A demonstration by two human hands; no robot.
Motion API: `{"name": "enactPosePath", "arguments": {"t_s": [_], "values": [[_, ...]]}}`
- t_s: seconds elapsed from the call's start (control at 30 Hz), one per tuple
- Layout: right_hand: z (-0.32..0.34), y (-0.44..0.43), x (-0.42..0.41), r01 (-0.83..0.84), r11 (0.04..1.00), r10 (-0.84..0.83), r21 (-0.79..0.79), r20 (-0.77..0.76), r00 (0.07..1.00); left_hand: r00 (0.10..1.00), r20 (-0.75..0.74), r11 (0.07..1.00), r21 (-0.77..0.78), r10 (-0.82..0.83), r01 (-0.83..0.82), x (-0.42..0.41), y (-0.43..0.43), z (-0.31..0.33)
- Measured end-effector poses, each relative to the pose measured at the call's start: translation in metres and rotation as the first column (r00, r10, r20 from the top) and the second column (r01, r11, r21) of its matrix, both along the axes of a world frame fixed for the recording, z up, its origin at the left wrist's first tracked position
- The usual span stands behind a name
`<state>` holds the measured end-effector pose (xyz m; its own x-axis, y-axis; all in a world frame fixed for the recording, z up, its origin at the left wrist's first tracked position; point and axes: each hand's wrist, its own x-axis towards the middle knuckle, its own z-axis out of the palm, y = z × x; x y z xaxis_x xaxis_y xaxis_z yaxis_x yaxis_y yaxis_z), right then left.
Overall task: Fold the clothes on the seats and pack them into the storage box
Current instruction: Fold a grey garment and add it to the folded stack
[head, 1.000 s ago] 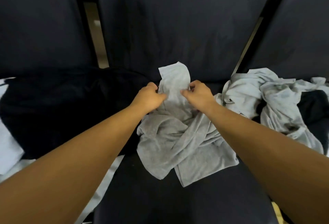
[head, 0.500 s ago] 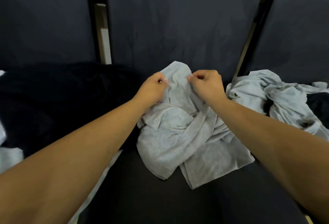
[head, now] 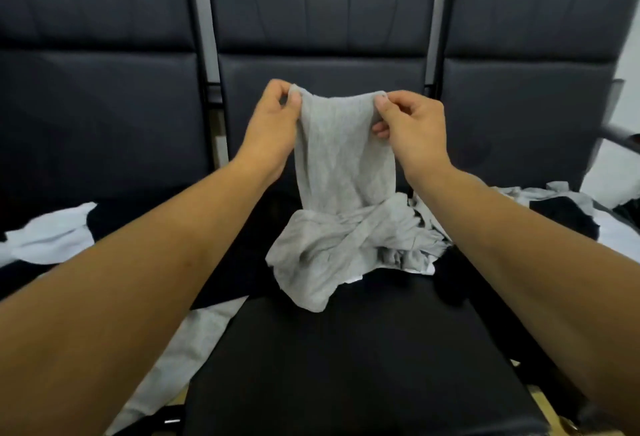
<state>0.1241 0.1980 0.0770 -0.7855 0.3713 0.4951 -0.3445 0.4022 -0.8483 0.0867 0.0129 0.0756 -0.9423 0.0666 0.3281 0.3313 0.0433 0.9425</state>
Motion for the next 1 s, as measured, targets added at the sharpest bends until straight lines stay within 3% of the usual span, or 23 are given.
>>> {"name": "enactPosePath", "arguments": {"t_s": [0.1,0.23,0.33,0.47,0.53,0.6,0.7,0.8,0.87,0.93,1.0], "values": [[0.026,-0.003,0.021,-0.072,0.996,0.072,0.043,0.008,0.997,0.988,-0.155,0.998,-0.058,-0.016,0.007,0.021,0.001,0.044],[0.037,-0.012,0.049,-0.407,0.901,0.354,0.150,0.287,0.890,0.961,-0.250,0.971,-0.232,-0.121,0.062,0.048,0.004,0.078],[0.042,-0.016,0.068,-0.456,0.828,0.306,0.326,0.420,0.855,0.955,-0.255,0.922,-0.386,-0.153,0.044,0.067,0.004,0.079],[0.059,-0.024,0.079,-0.355,0.926,0.314,0.133,0.252,0.915,0.980,-0.147,0.922,-0.381,-0.135,0.070,0.083,-0.008,0.065],[0.070,-0.027,0.085,-0.346,0.937,0.349,-0.053,0.188,0.918,0.980,0.000,0.804,-0.572,-0.200,0.164,0.092,-0.016,0.058],[0.079,-0.030,0.091,-0.384,0.902,0.411,-0.196,0.126,0.903,0.971,0.122,0.712,-0.663,-0.204,0.233,0.099,-0.019,0.046],[0.096,-0.036,0.098,-0.424,0.871,0.445,-0.248,0.037,0.895,0.986,0.142,0.803,-0.576,-0.088,0.155,0.103,-0.022,0.033],[0.110,-0.035,0.102,-0.289,0.951,0.288,-0.114,-0.019,0.957,0.981,0.160,0.954,-0.262,-0.107,0.146,0.107,-0.034,0.037],[0.114,-0.029,0.103,-0.198,0.979,0.198,-0.039,-0.017,0.980,0.991,0.115,0.980,-0.180,-0.067,0.087,0.112,-0.045,0.047],[0.115,-0.021,0.103,-0.186,0.975,0.190,-0.123,0.023,0.981,0.999,0.039,0.979,-0.204,-0.021,0.029,0.119,-0.054,0.060],[0.114,-0.013,0.108,-0.274,0.896,0.311,-0.350,0.055,0.949,0.999,-0.039,0.976,-0.216,-0.007,-0.002,0.123,-0.061,0.073]]}}
